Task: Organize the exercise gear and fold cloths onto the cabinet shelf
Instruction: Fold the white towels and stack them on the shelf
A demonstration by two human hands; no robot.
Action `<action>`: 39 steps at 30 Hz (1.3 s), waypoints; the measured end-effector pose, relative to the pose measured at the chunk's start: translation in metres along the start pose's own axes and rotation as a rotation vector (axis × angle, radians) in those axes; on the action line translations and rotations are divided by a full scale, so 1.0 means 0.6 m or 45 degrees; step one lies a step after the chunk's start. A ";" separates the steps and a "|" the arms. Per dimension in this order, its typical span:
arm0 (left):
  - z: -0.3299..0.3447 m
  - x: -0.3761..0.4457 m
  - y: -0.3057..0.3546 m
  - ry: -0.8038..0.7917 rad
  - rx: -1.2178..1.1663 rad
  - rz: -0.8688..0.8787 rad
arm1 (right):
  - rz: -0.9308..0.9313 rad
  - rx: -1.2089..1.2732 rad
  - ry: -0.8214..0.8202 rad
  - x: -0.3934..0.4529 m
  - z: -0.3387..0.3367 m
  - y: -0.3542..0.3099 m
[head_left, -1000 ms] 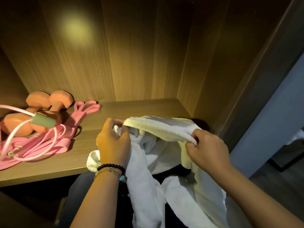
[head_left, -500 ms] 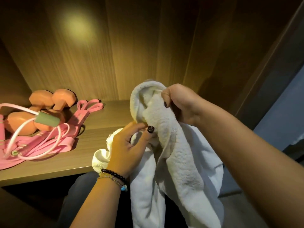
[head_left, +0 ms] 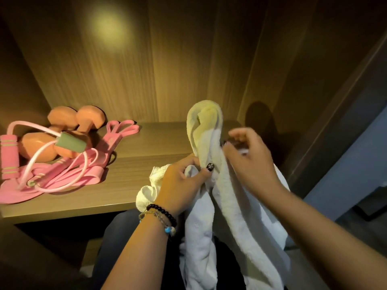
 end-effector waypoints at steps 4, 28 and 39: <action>-0.010 0.001 -0.004 0.087 -0.204 -0.047 | -0.035 -0.197 -0.207 -0.076 0.018 0.054; 0.007 0.029 -0.021 -0.081 -0.198 -0.084 | 0.167 -0.474 0.336 0.061 -0.085 0.091; 0.037 0.006 -0.001 -0.028 -0.554 -0.080 | -0.127 -0.024 -0.027 -0.110 0.087 0.100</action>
Point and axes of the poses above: each hand's wrist, its own x-axis towards the middle knuckle, its own z-axis out of the palm, y = z × x, the point moved 2 cm from there along x, towards the middle knuckle, and after that the axes turned 15 degrees about -y, right-handed, at the moved point
